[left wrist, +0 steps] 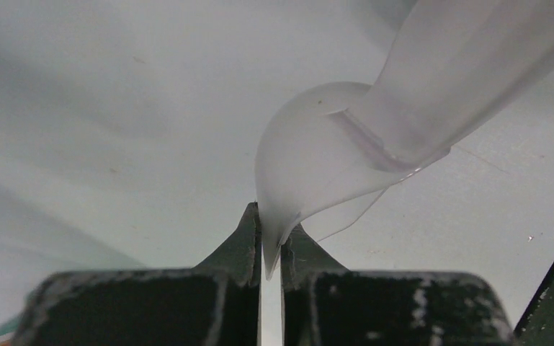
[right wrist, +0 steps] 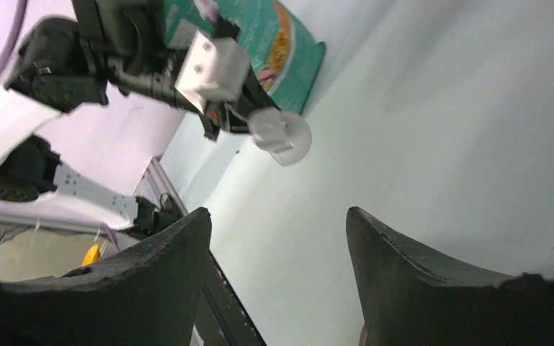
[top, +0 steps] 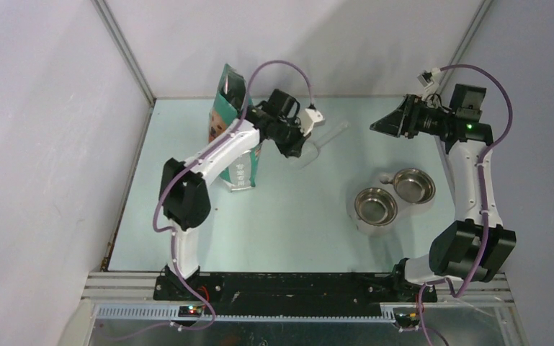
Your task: Serve the pet food
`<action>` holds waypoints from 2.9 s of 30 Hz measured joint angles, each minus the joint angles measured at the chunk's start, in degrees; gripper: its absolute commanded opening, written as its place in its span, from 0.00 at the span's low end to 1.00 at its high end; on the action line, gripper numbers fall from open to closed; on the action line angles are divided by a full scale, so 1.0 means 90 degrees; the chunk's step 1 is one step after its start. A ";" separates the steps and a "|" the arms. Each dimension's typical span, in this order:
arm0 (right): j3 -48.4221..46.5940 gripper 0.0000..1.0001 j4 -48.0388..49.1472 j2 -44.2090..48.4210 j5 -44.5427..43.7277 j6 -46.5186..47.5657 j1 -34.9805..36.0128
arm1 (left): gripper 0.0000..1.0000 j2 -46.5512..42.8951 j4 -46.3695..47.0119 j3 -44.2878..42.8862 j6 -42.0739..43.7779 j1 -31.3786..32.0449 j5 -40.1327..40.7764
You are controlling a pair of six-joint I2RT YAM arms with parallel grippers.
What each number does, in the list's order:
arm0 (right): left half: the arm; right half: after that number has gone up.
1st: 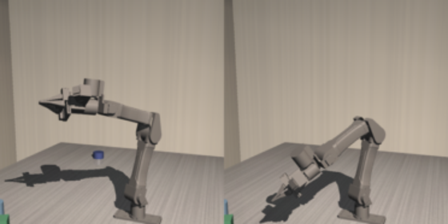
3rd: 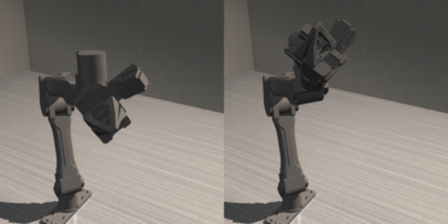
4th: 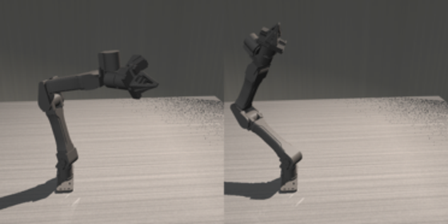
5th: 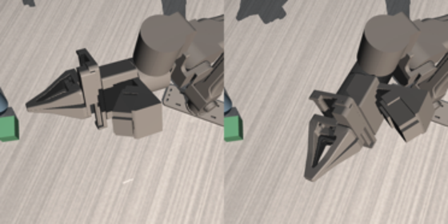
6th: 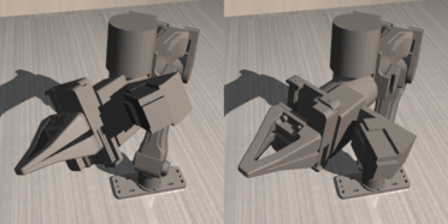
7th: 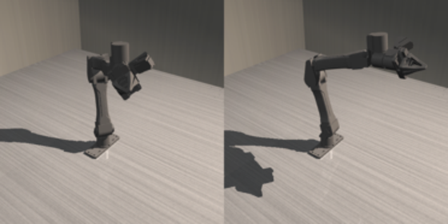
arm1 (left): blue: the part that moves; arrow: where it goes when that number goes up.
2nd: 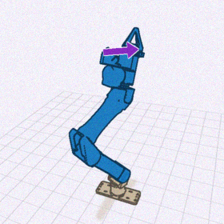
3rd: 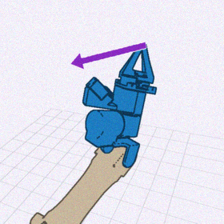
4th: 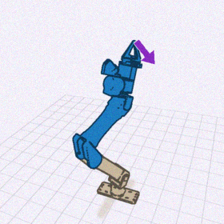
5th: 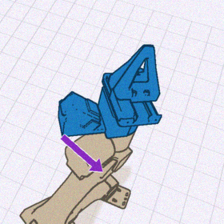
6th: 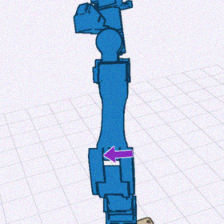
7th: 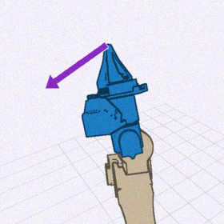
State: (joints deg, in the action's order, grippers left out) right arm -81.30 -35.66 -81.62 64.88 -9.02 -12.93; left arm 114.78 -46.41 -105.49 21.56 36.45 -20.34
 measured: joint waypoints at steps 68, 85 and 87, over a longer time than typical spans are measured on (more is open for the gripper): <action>-0.0981 0.00 0.1382 -0.0719 -0.0525 -0.2412 0.2217 | 0.58 -0.2120 0.2302 0.0420 -0.0277 0.0058 -0.0199; -0.1008 0.00 0.1656 -0.0721 -0.0571 -0.2557 0.2174 | 0.31 -0.2329 0.1902 0.0709 -0.0415 -0.0027 -0.0682; -0.1008 0.00 0.1695 -0.0721 -0.0571 -0.2616 0.2174 | 0.26 -0.2232 0.1904 0.0695 -0.0418 0.0000 -0.0719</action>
State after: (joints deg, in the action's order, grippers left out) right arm -90.37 -20.40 -88.12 59.75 -32.56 6.63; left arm 94.70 -29.28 -99.24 17.80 36.45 -26.81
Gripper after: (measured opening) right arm 0.274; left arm 0.322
